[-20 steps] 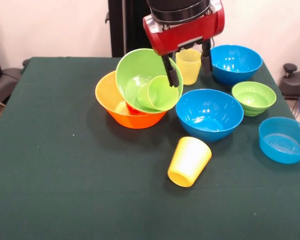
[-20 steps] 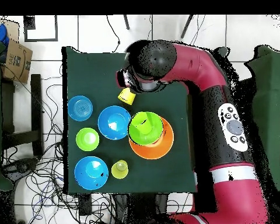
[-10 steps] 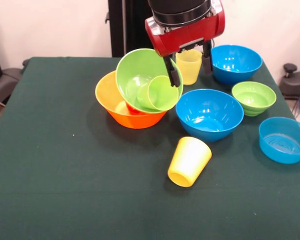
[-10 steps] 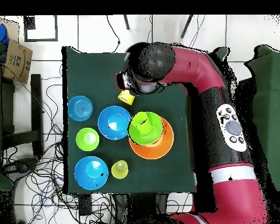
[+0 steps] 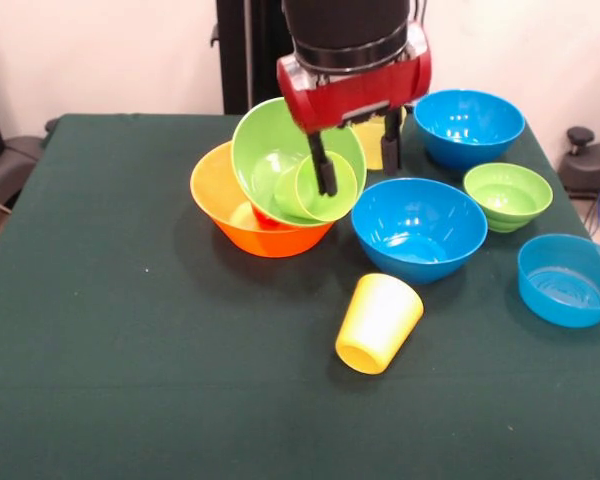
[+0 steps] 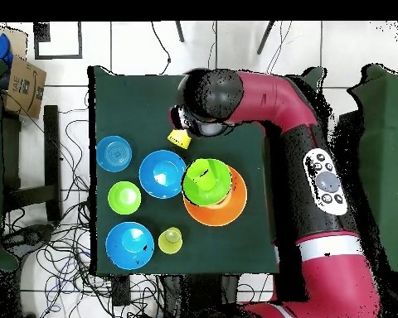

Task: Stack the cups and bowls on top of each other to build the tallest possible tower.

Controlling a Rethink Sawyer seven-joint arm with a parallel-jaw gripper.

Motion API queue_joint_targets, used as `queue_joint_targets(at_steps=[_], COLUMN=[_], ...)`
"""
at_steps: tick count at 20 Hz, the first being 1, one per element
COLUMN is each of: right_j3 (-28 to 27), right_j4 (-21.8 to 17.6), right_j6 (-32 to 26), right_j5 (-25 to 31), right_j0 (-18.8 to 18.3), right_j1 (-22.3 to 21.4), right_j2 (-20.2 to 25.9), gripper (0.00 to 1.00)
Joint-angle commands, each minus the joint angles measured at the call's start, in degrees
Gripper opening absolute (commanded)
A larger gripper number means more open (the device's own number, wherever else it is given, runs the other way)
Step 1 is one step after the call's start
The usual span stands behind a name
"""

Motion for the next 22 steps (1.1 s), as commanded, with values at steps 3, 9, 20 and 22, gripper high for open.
queue_joint_targets(at_steps=[3,9,20,22], right_j3=[7.5,4.9,0.05,-0.27], right_j4=[-9.64,-11.25,-10.3,-11.15], right_j6=[-6.77,-2.57,-17.74,-20.19], right_j5=[-12.09,-14.32,1.44,3.18], right_j0=[-0.01,2.21,0.34,0.06], right_j1=[3.44,6.09,8.48,8.82], right_j2=[0.42,-1.02,3.96,4.78], gripper=[1.0,1.0,1.0,1.0])
